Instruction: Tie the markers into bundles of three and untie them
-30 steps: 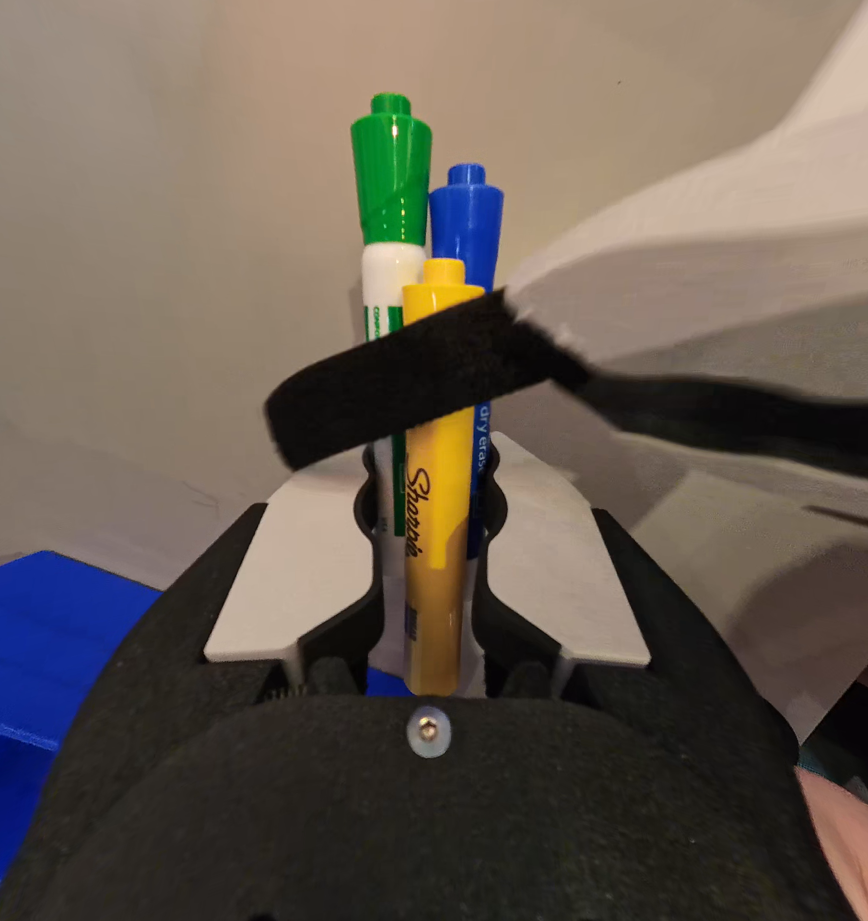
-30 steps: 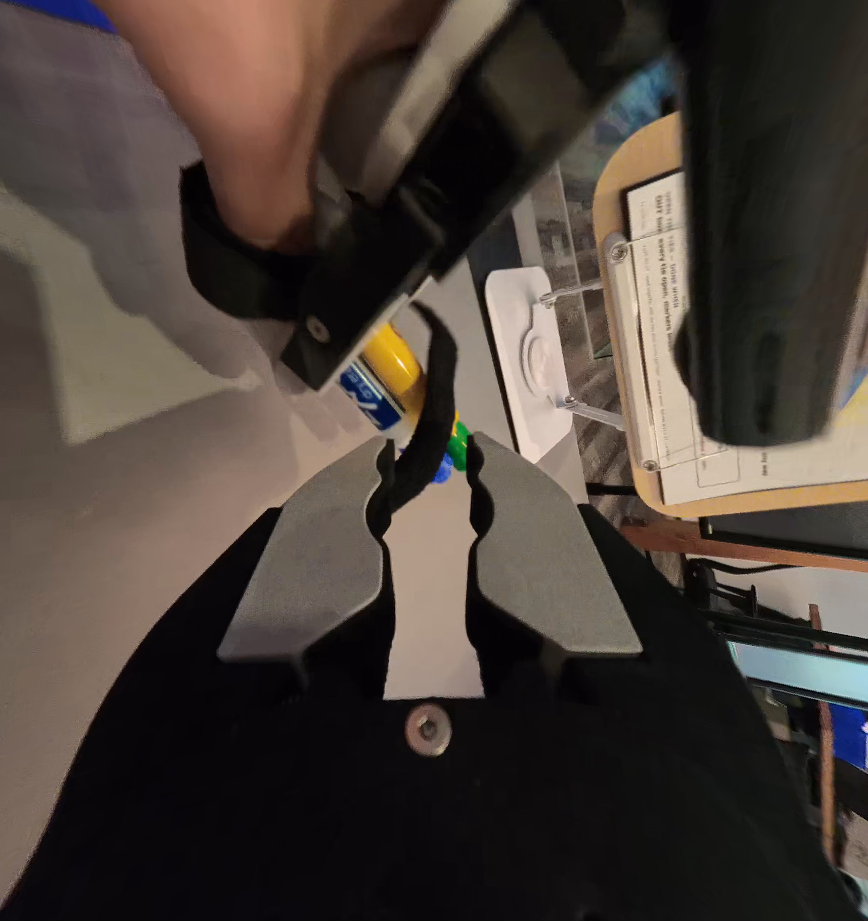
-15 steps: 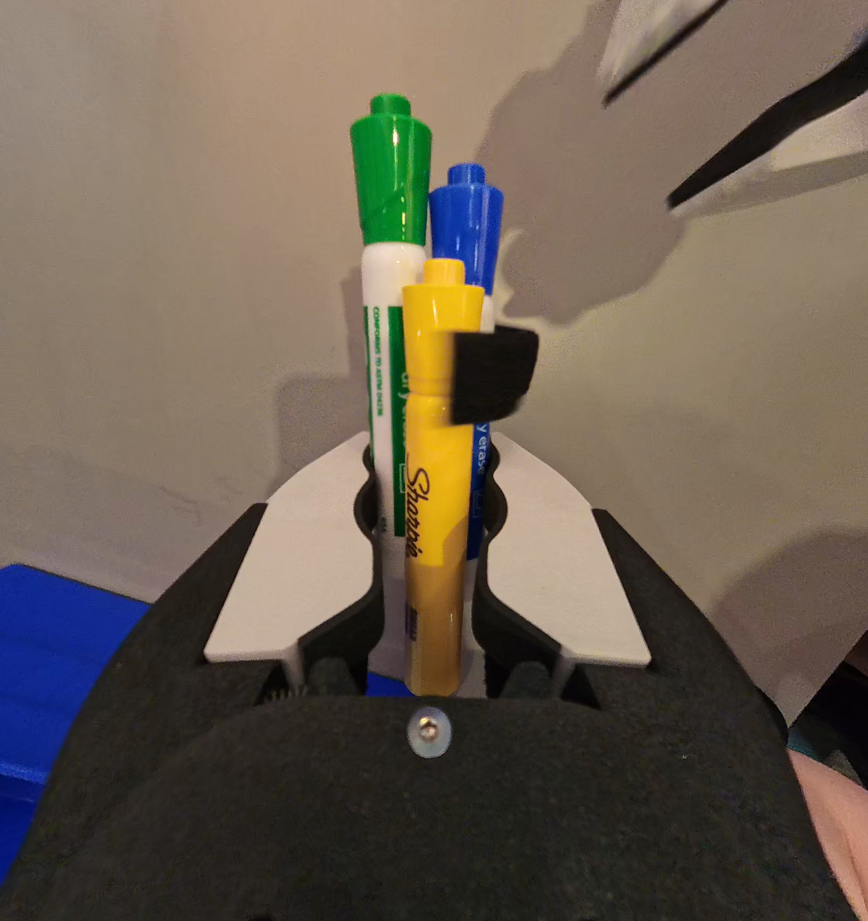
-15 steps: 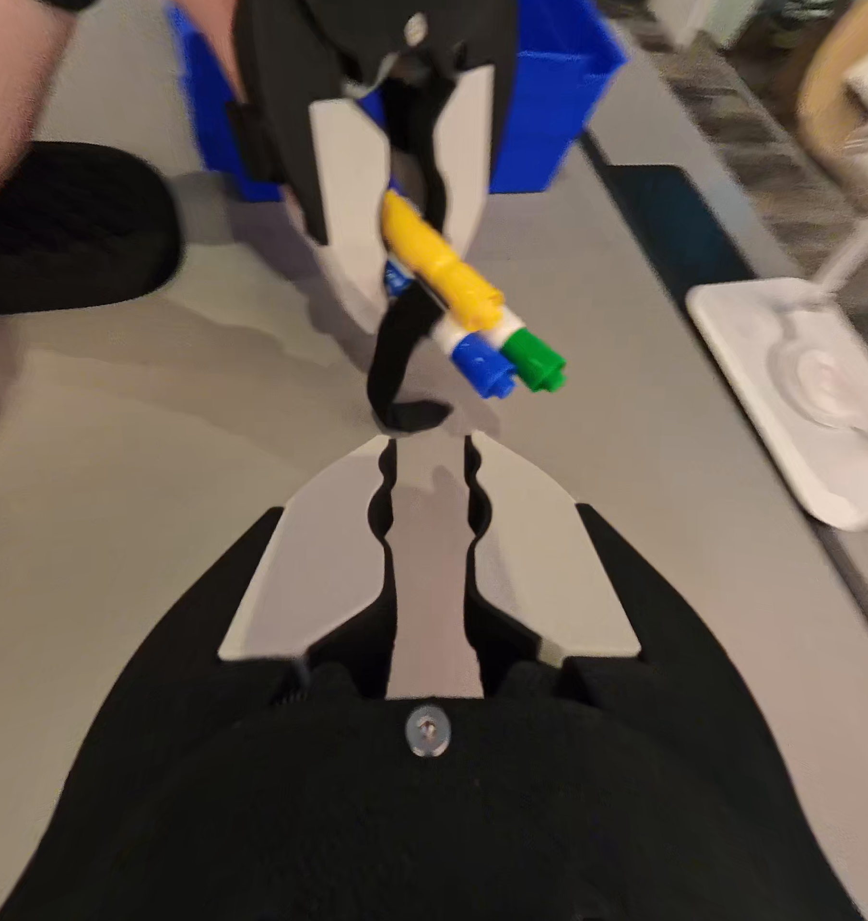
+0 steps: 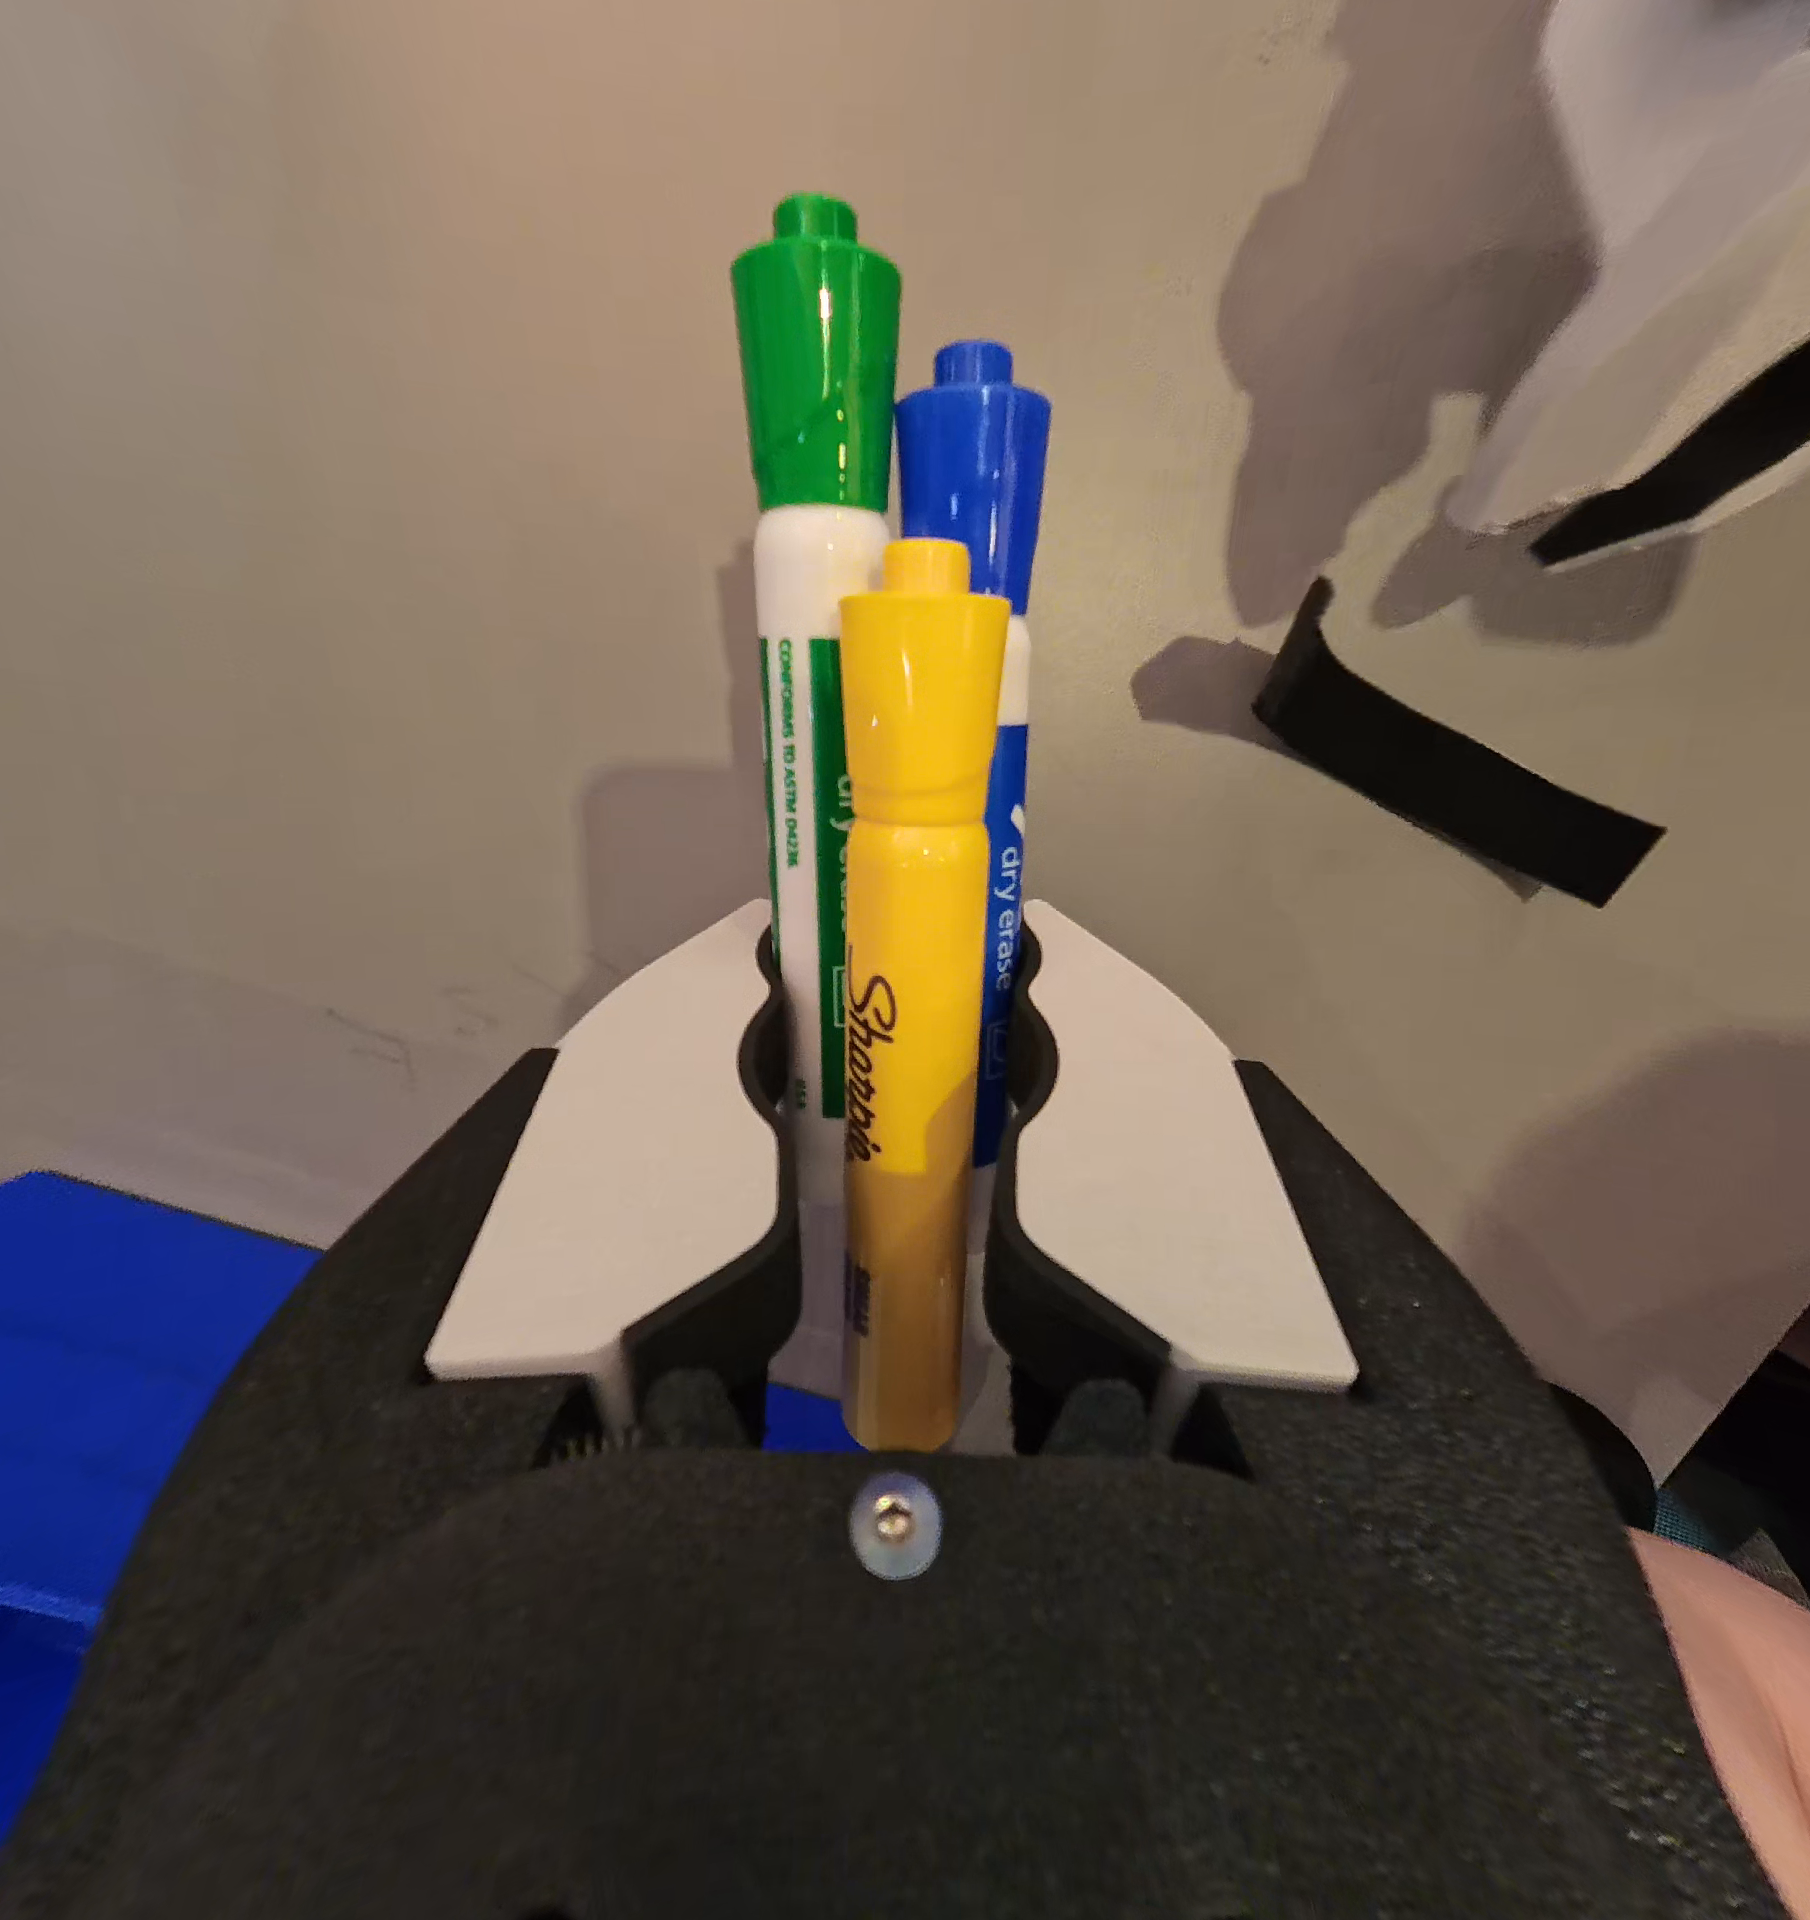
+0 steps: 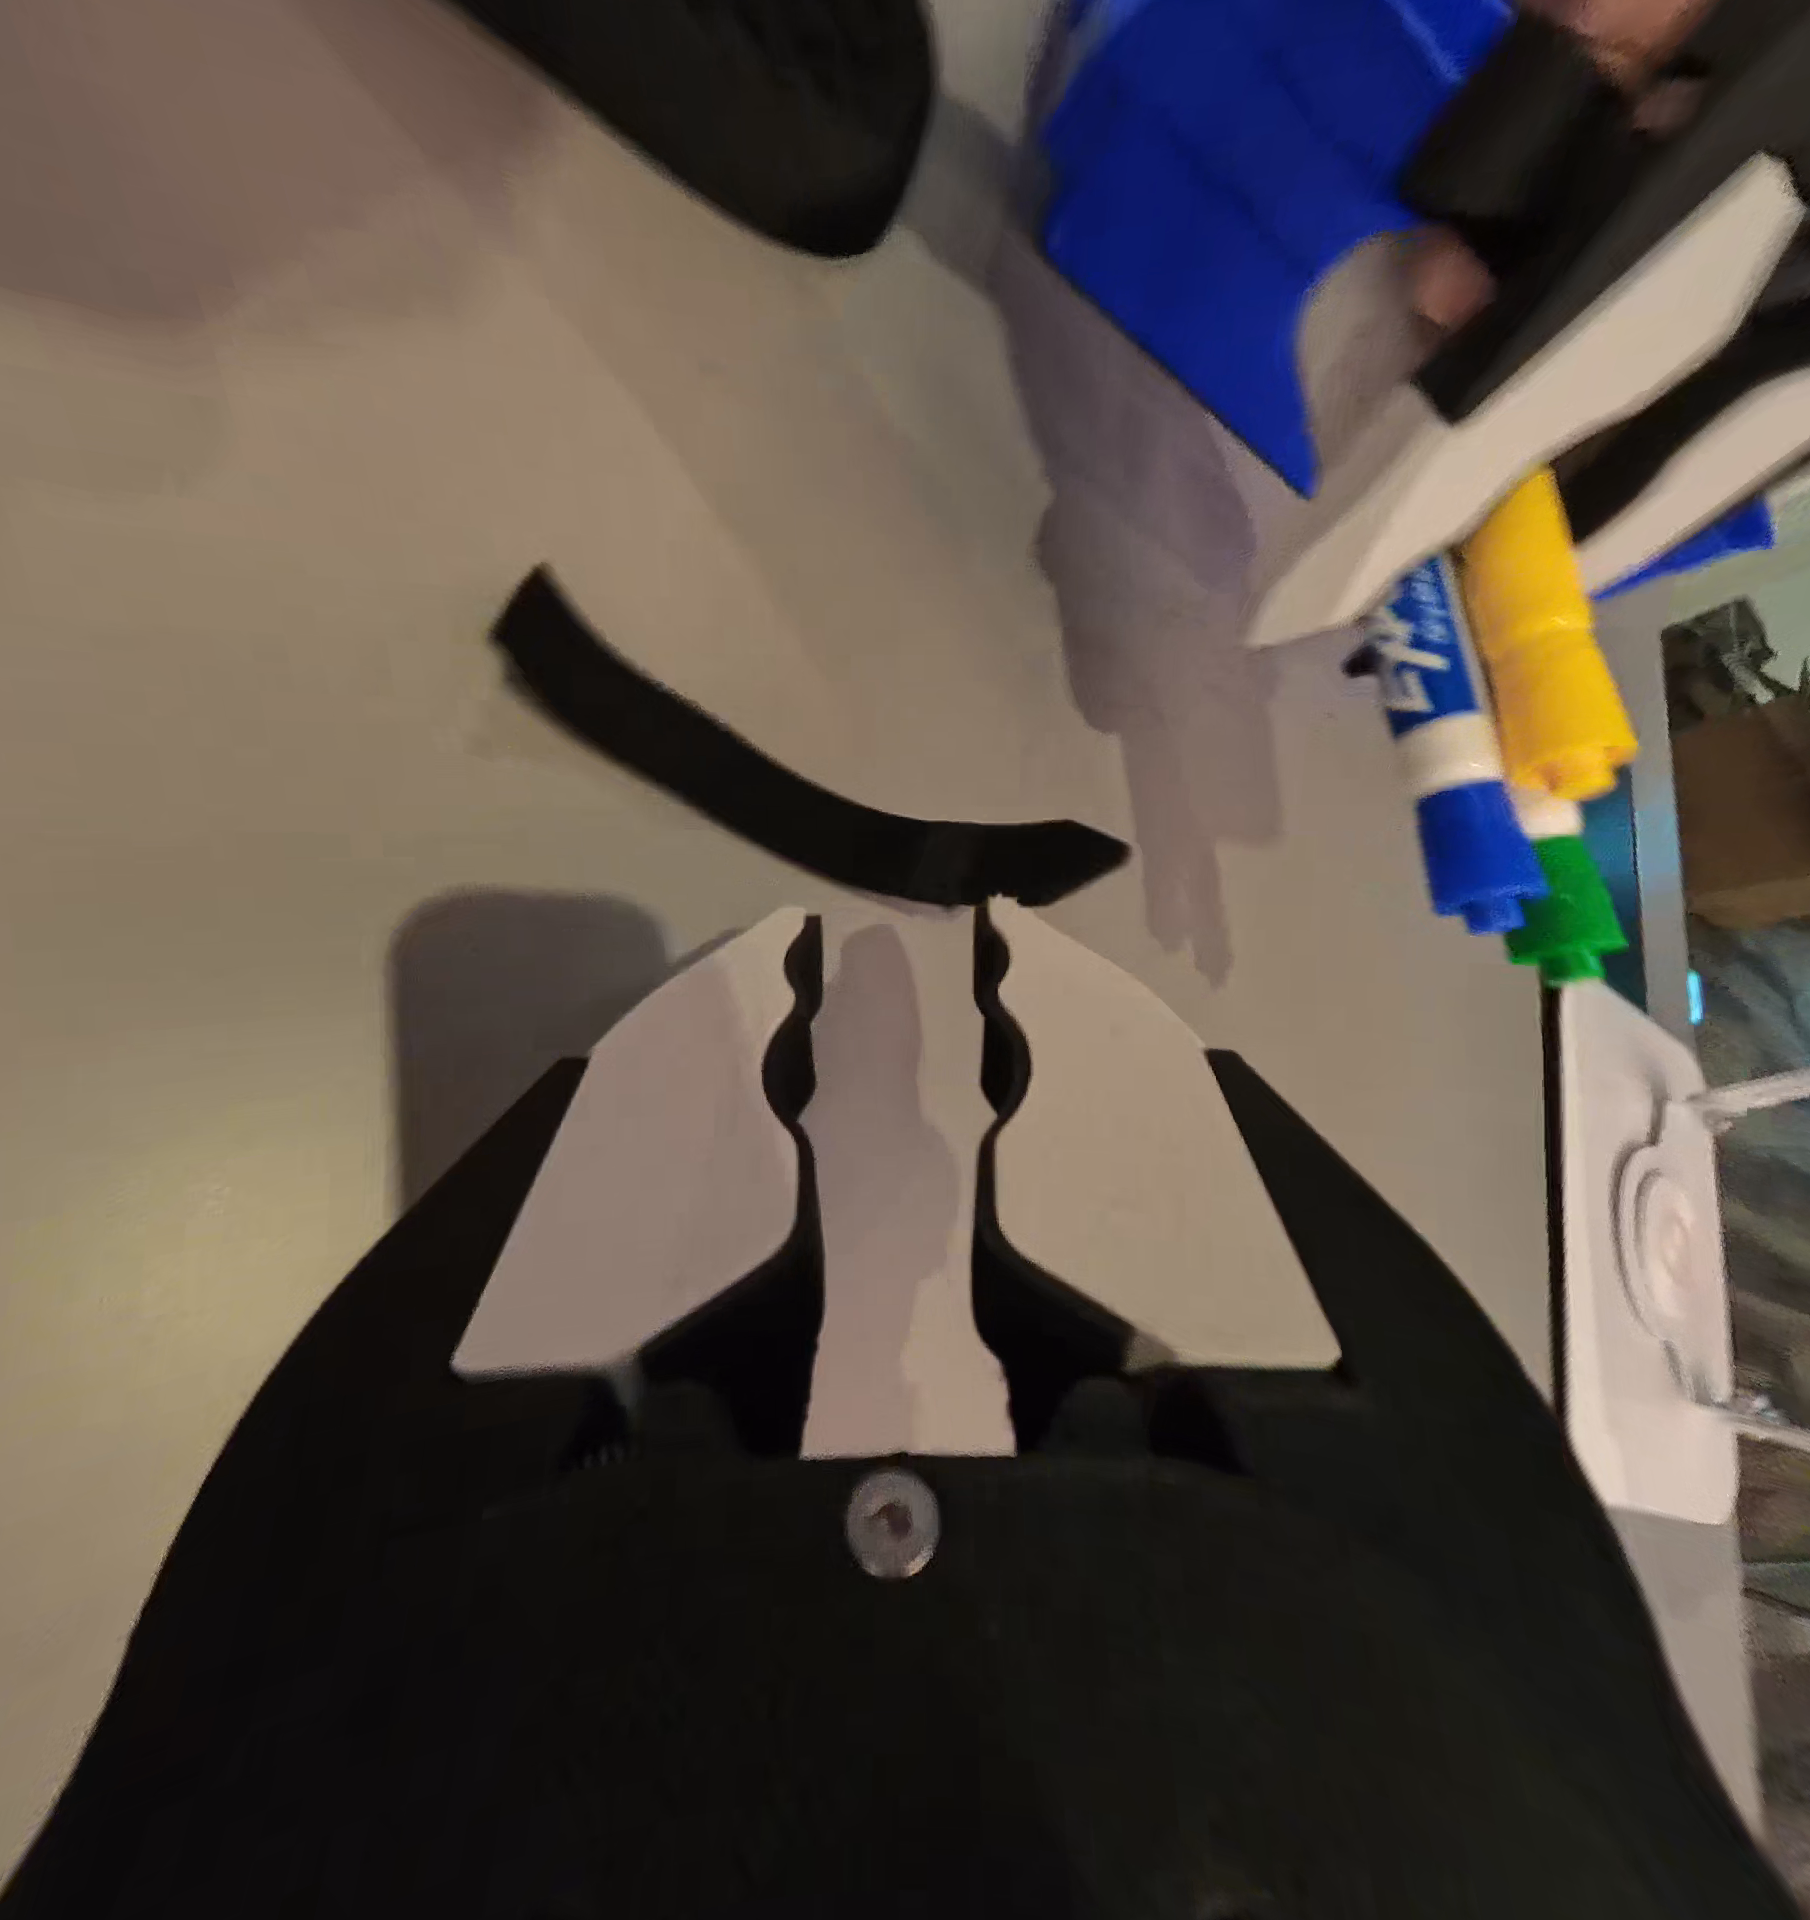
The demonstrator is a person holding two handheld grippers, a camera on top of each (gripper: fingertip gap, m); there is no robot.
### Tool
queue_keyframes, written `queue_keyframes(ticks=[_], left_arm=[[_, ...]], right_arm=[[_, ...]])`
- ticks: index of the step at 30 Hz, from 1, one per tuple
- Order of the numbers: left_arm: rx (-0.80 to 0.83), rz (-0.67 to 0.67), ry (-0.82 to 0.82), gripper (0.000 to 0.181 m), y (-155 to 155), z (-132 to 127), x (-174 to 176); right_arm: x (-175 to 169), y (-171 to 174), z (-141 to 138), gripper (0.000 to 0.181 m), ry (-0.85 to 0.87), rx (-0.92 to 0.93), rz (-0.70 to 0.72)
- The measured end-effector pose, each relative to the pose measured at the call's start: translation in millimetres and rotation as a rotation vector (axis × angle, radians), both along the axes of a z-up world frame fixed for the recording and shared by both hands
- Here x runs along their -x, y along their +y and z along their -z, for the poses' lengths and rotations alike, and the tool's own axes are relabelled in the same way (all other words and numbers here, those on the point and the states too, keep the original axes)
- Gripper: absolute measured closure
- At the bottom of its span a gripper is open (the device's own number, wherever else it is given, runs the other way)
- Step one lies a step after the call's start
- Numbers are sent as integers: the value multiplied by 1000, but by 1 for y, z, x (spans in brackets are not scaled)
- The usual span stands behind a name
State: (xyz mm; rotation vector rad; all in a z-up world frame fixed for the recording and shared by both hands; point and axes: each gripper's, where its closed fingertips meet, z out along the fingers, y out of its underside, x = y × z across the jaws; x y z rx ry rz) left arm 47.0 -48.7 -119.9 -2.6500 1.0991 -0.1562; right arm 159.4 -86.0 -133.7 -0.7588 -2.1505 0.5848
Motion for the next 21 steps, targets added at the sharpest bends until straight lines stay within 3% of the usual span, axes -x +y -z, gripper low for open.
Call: queue_keyframes(ticks=[5,11,17,21], left_arm=[[3,-10,11,142,0,0,2],[21,-17,25,142,-1,5,4],[35,-12,35,142,-2,8,3],[37,-9,34,142,-2,8,3]], right_arm=[[-9,-25,18,151,9,-149,-84],[15,-50,36,153,-34,-58,-162],[35,-32,34,153,-79,115,-108],[37,-24,37,151,-103,47,-124]])
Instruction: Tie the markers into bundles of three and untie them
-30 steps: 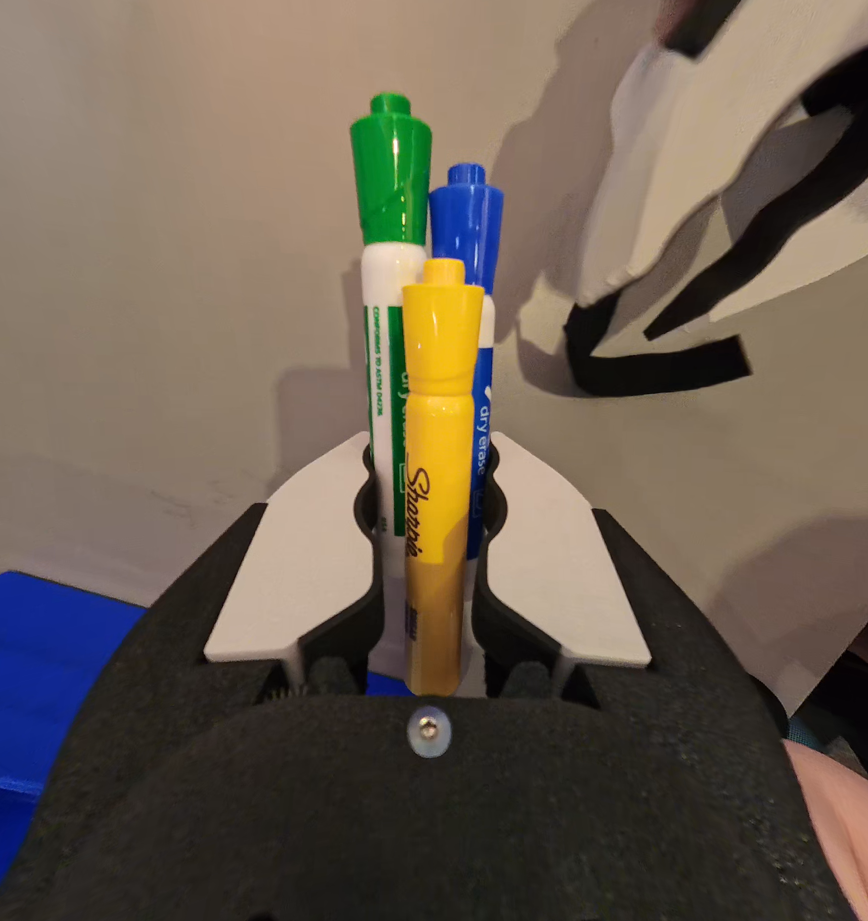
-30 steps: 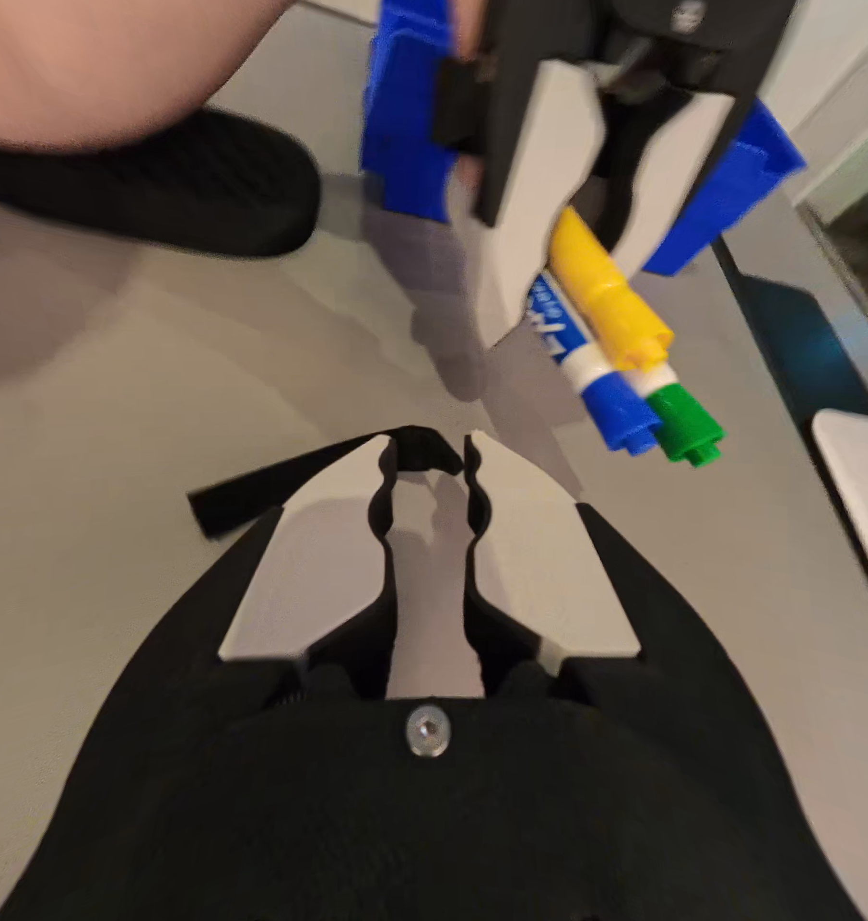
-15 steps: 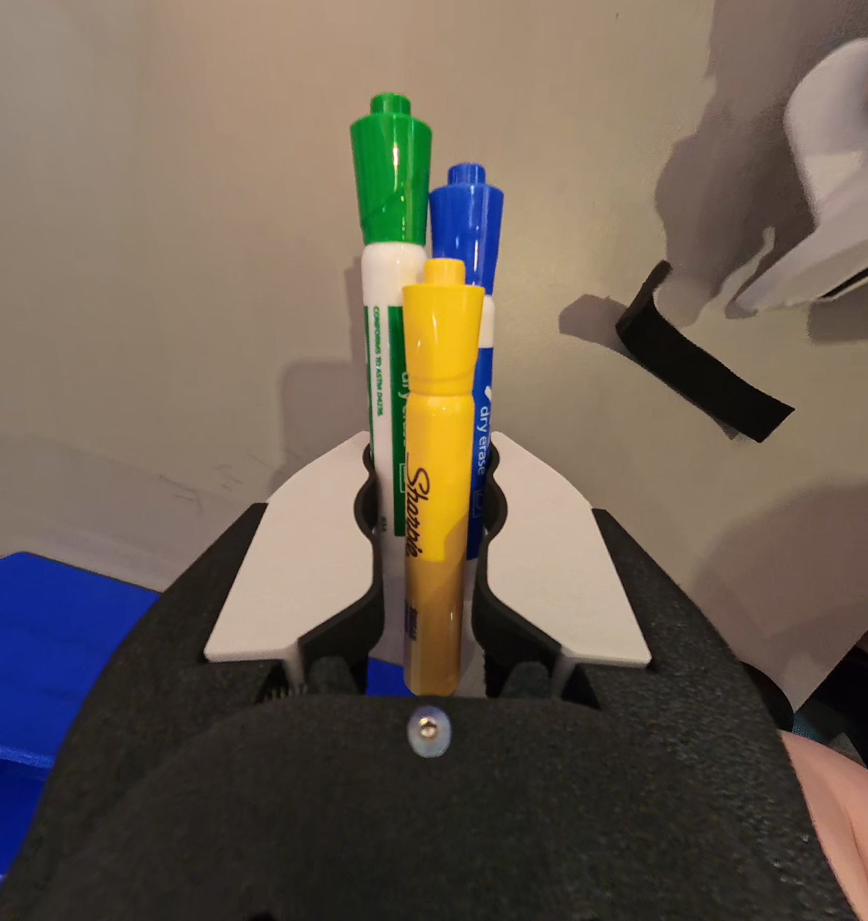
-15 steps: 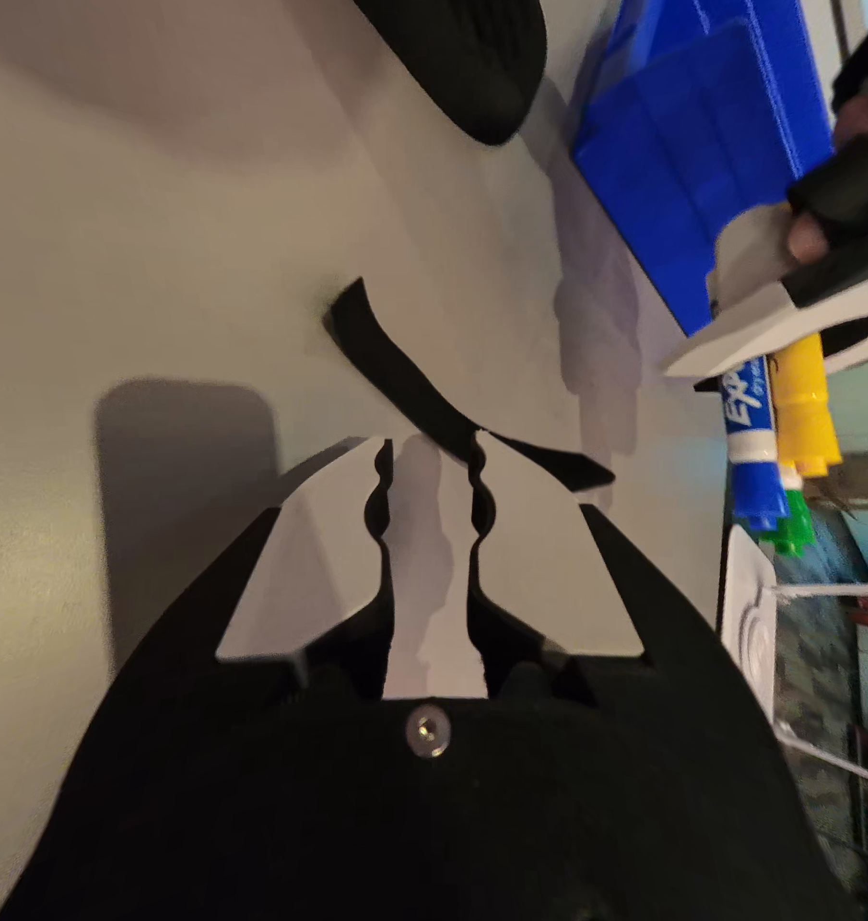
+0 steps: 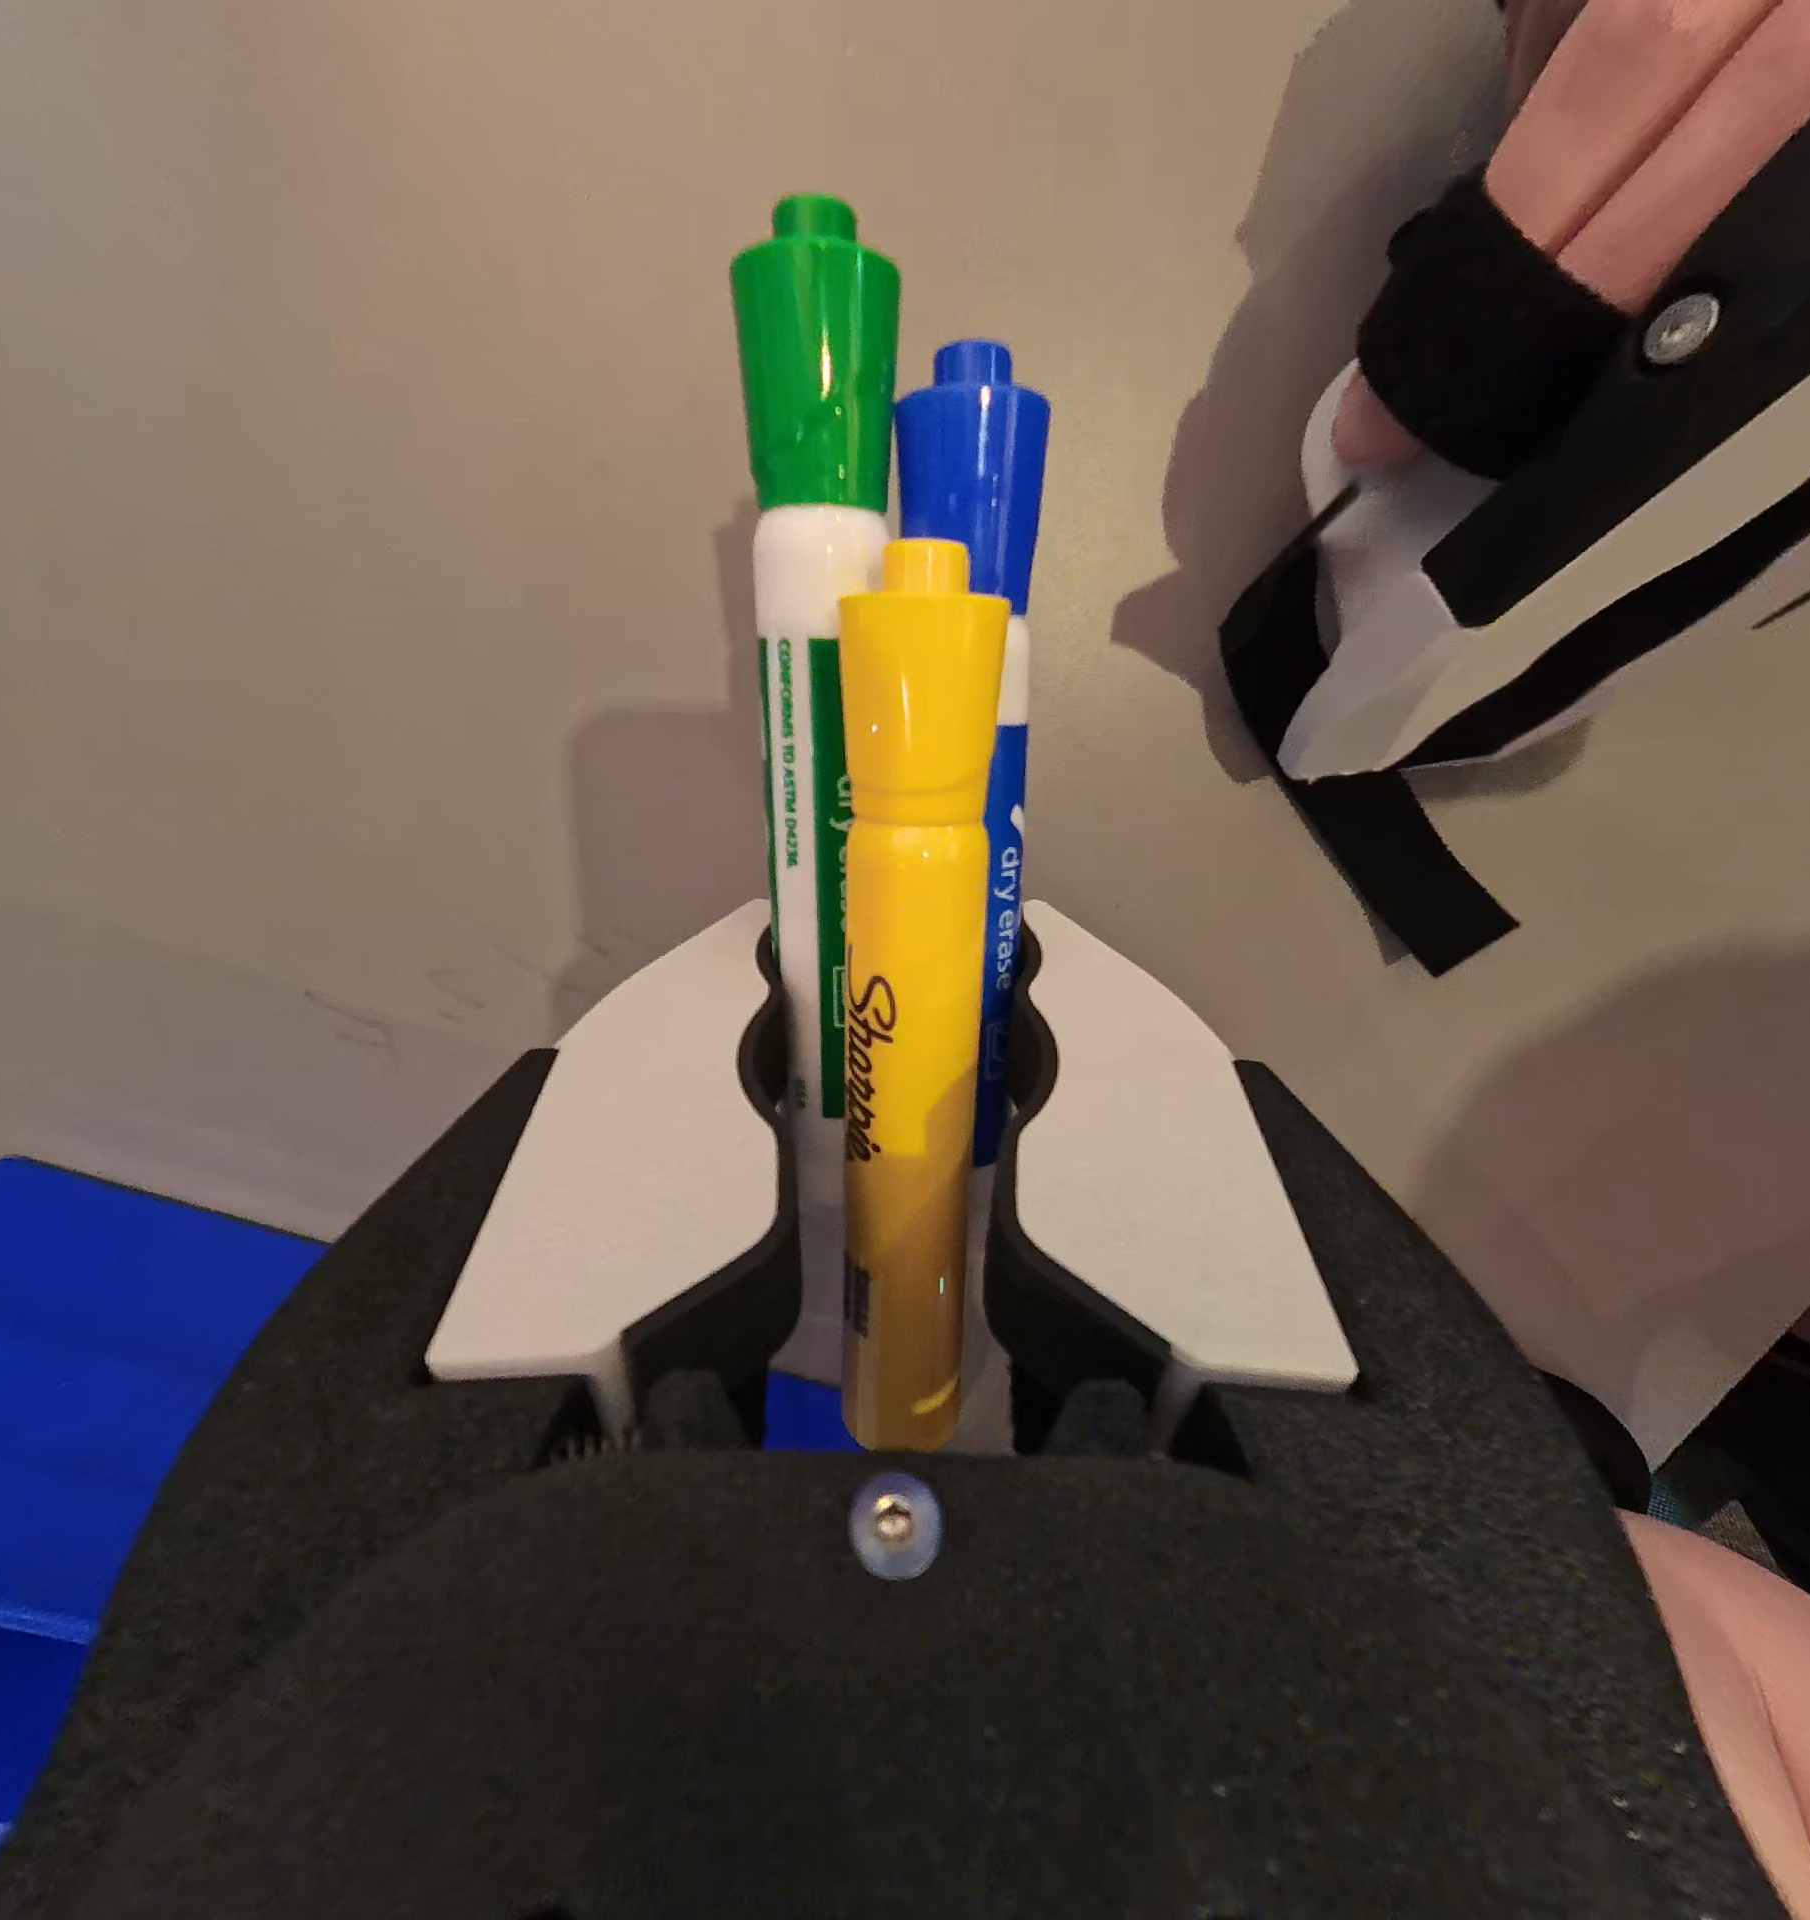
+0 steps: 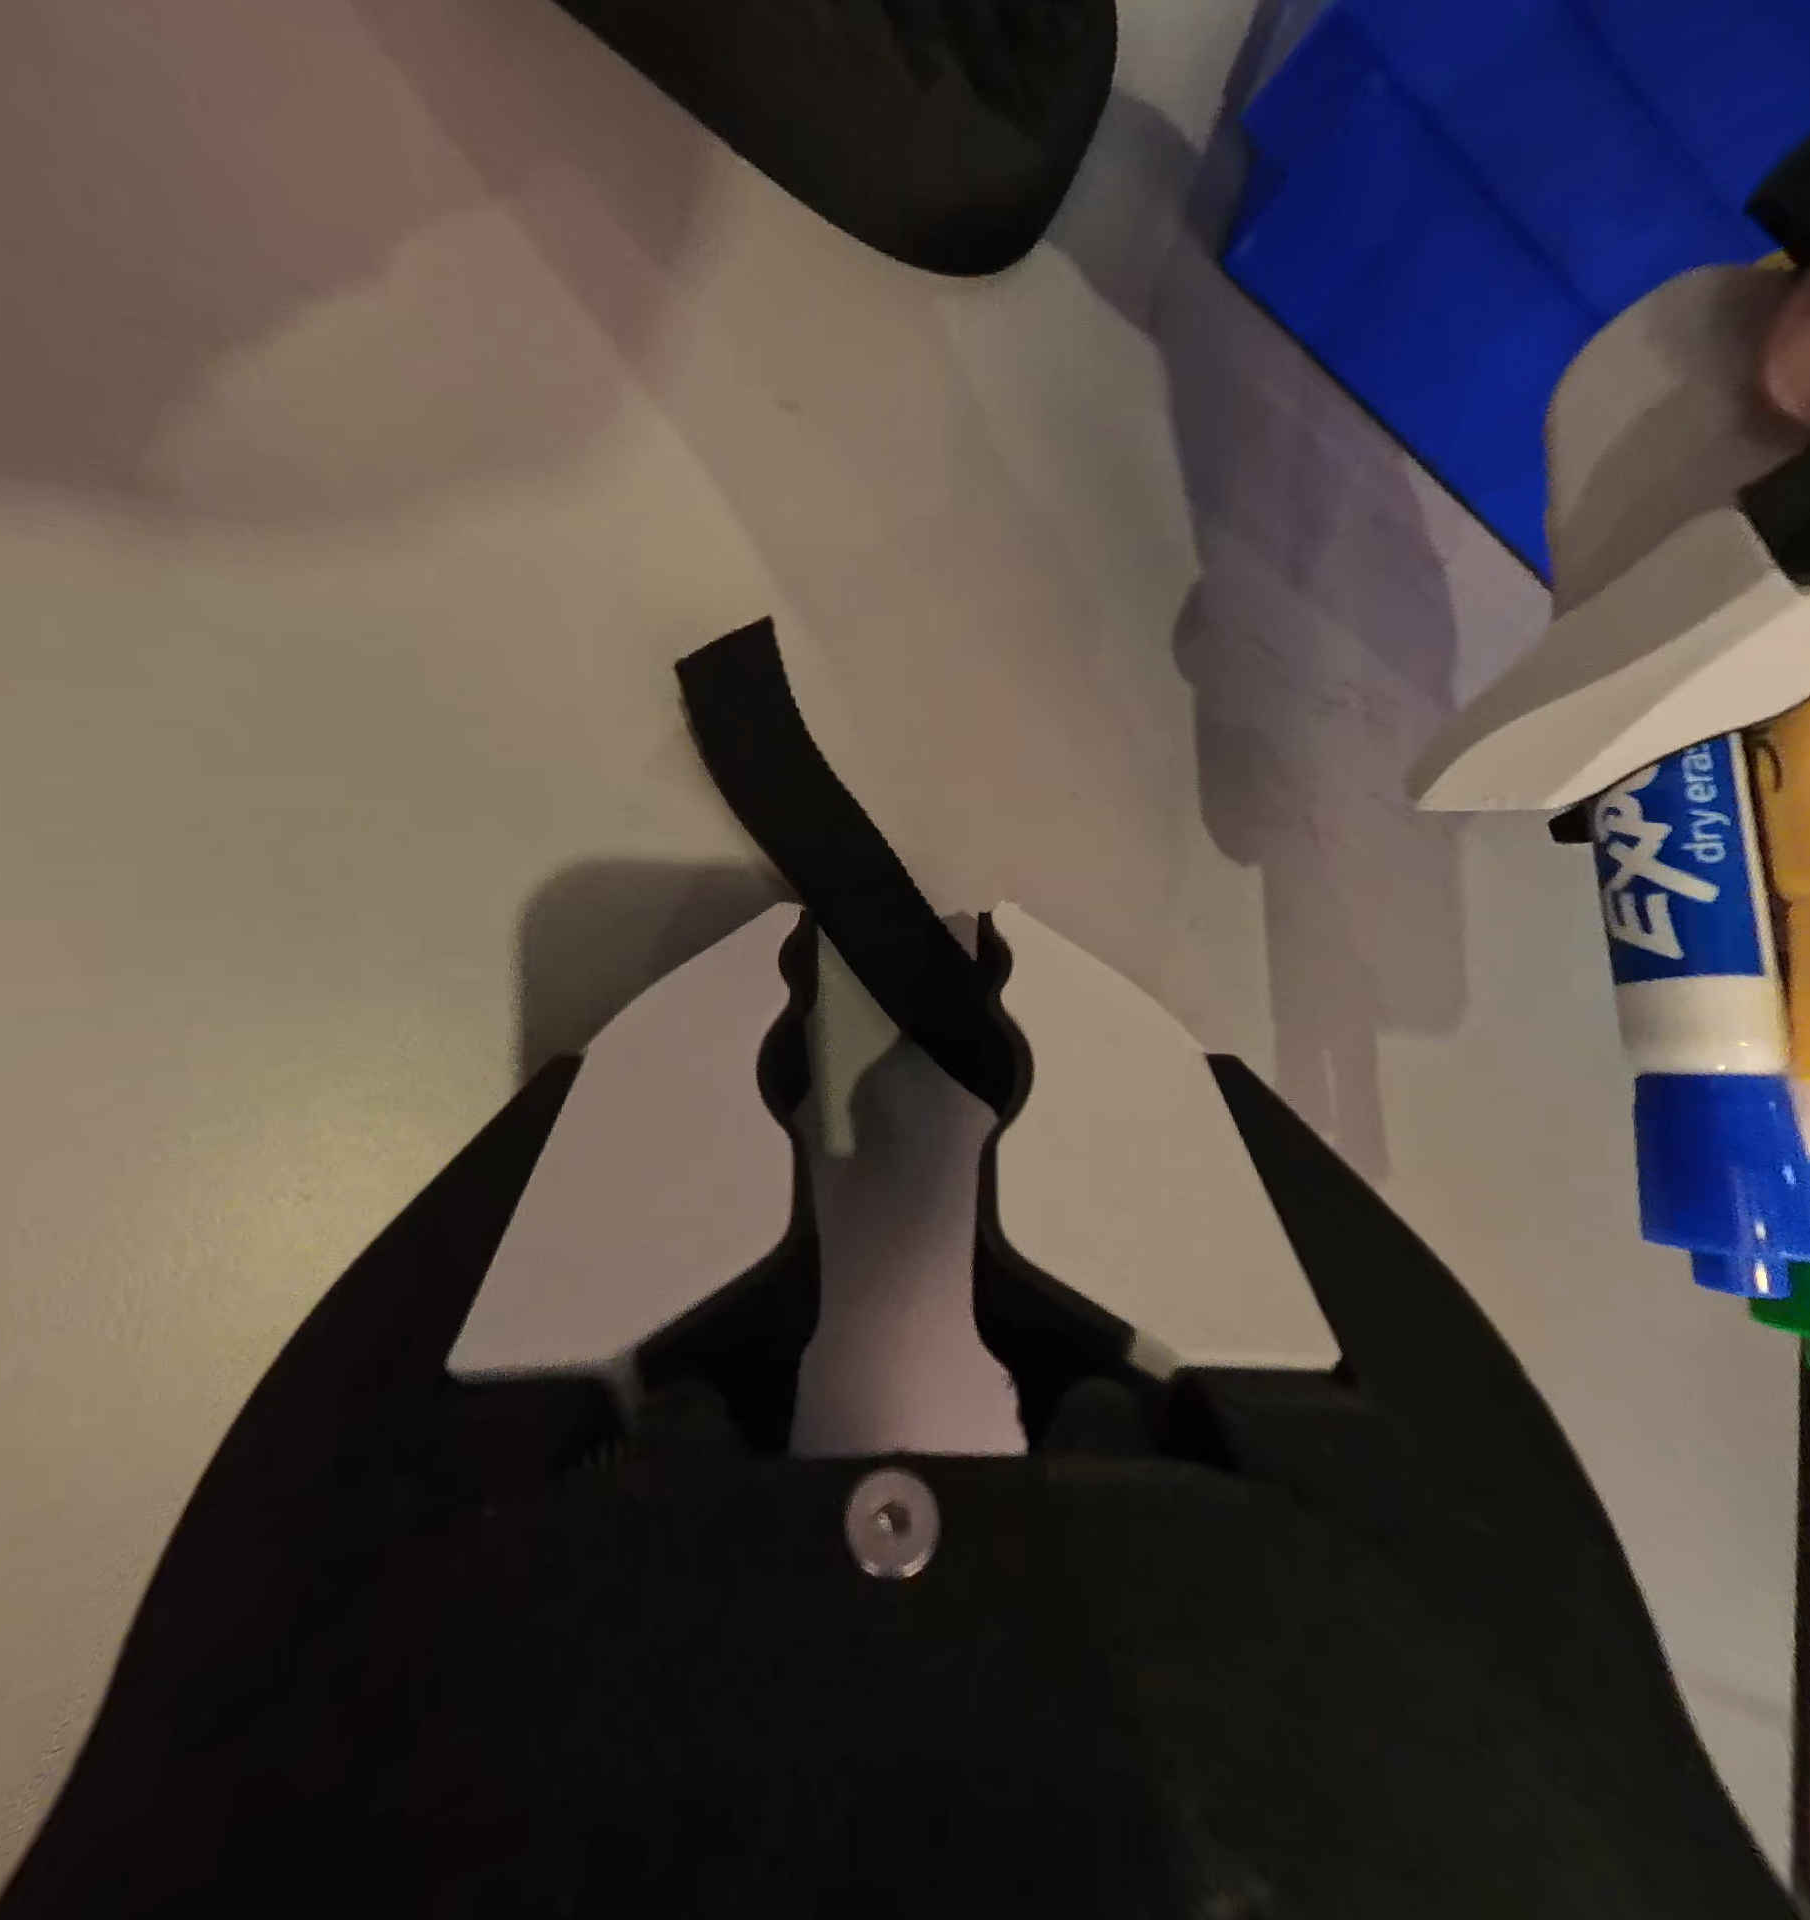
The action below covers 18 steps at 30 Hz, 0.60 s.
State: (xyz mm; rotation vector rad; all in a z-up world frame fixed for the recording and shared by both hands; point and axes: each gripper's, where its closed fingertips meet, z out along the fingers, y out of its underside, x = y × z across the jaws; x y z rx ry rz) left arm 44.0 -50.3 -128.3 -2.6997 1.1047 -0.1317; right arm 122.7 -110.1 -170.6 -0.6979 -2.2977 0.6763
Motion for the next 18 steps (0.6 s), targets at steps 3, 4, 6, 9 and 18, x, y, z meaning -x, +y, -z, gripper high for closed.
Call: queue_keyframes(ticks=[3,4,6,9,18], left_arm=[[6,-1,2,142,0,1,0],[8,1,4,142,-1,1,0],[6,-1,7,142,0,1,1],[2,1,5,143,-1,-1,0],[1,-11,1,142,-2,-3,5]], right_arm=[[2,2,1,153,-27,20,-39],[3,3,2,153,-59,52,-48],[3,3,4,153,-141,109,-59],[6,4,6,156,-228,123,-72],[22,3,6,171,-263,128,-48]])
